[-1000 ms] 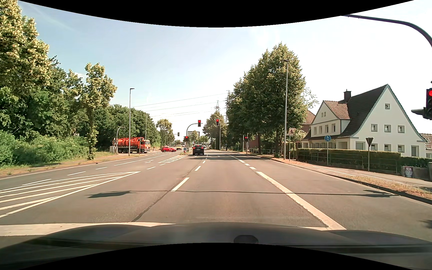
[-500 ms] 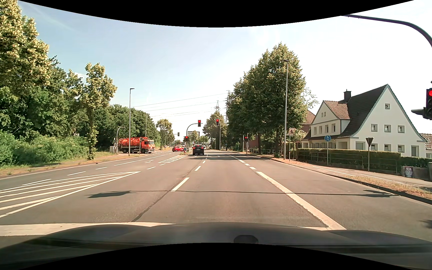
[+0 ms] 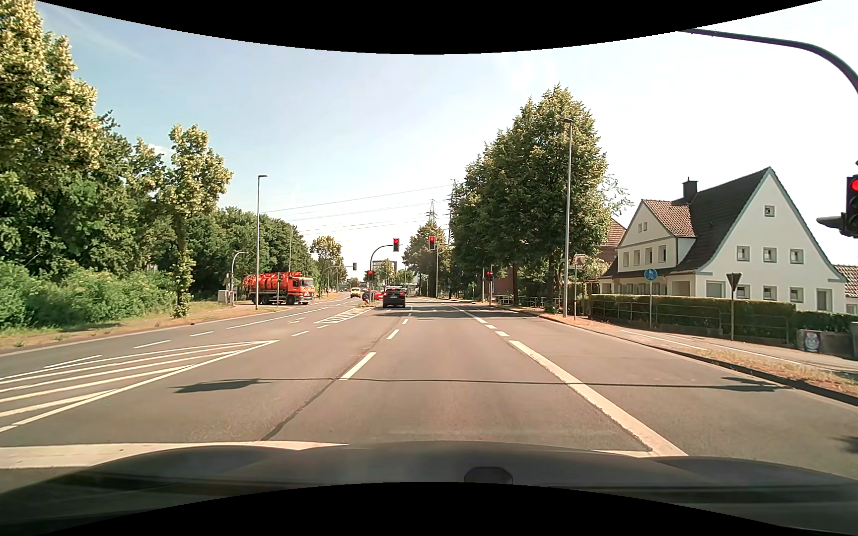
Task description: Follow the waypoints while adhering to traffic rules and regulations
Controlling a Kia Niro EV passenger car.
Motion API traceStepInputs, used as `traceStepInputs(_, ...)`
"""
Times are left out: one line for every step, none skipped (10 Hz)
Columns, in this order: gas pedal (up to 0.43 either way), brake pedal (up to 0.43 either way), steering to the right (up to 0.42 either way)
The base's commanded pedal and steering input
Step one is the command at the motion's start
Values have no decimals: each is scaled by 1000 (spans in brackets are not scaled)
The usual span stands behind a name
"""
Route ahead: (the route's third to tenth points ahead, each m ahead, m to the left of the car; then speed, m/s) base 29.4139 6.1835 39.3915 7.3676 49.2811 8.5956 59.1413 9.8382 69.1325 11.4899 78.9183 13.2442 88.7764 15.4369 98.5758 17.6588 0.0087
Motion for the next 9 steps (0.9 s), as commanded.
traceStepInputs(0, 268, 6)
traceStepInputs(0, 268, 6)
traceStepInputs(0, 268, 7)
traceStepInputs(0, 268, 6)
traceStepInputs(0, 268, 6)
traceStepInputs(0, 268, 7)
traceStepInputs(0, 268, 7)
traceStepInputs(0, 268, 6)
traceStepInputs(0, 268, 6)
